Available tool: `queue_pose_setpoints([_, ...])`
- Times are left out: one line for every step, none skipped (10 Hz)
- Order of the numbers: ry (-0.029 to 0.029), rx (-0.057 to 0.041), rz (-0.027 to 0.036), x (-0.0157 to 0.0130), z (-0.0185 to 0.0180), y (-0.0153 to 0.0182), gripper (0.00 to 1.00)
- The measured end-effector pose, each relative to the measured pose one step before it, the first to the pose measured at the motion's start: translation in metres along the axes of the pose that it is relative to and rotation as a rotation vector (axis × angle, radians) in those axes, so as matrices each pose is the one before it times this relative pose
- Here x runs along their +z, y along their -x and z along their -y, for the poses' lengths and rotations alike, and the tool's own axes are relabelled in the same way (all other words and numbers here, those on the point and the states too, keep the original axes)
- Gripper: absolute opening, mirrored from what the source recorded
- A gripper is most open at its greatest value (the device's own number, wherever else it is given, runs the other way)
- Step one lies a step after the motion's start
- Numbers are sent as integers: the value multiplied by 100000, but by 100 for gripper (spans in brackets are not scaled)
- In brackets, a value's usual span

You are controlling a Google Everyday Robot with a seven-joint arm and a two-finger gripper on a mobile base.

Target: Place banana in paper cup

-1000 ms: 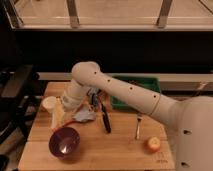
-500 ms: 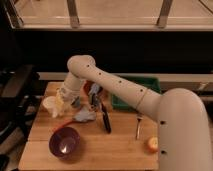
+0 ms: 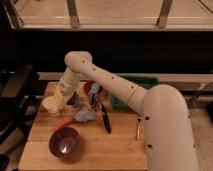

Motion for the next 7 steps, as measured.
queue_pose_setpoints([-1315, -2792, 200, 391, 680, -777, 0])
queue_pose_setpoints([-1788, -2847, 191, 462, 768, -794, 0])
queue_pose_setpoints([-1759, -2114, 432, 437, 545, -644, 0])
queue_pose_setpoints([-2513, -2601, 1112, 795, 709, -822, 5])
queue_pose_setpoints([-1762, -1478, 1240, 673, 409, -405, 14])
queue_pose_setpoints([-1321, -604, 938, 585, 83, -185, 22])
queue_pose_setpoints([-1063, -48, 670, 402, -81, -25, 31])
